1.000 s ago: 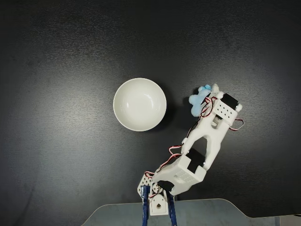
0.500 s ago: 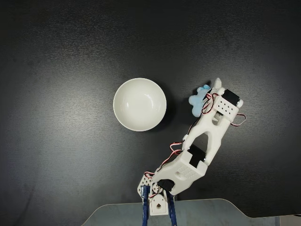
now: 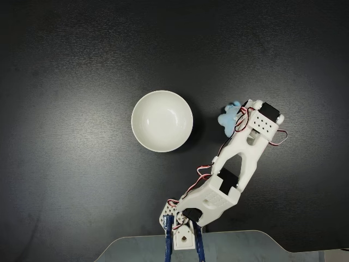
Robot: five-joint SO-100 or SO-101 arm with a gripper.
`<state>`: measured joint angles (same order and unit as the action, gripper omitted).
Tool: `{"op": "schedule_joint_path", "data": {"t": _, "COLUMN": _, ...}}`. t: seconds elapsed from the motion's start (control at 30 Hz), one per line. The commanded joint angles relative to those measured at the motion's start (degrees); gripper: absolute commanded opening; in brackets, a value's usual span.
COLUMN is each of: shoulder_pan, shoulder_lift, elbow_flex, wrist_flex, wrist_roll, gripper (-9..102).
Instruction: Grasp a skyblue doll and put it in the white bowl.
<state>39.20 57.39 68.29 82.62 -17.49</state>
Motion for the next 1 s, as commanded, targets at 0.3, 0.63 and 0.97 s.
{"op": "schedule_joint_path", "data": {"t": 0.3, "shoulder_pan": -1.05, "shoulder_lift": 29.18, "elbow_flex": -5.36, "wrist_flex": 1.14, "wrist_roll": 0.26, "gripper": -2}}
{"op": "schedule_joint_path", "data": {"t": 0.63, "shoulder_pan": -2.99, "shoulder_lift": 40.17, "elbow_flex": -4.83, "wrist_flex": 17.58, "wrist_roll": 0.26, "gripper": -2}}
{"op": "schedule_joint_path", "data": {"t": 0.97, "shoulder_pan": -24.17, "shoulder_lift": 54.4, "elbow_flex": -5.45, "wrist_flex": 18.81, "wrist_roll": 0.35, "gripper": -1}}
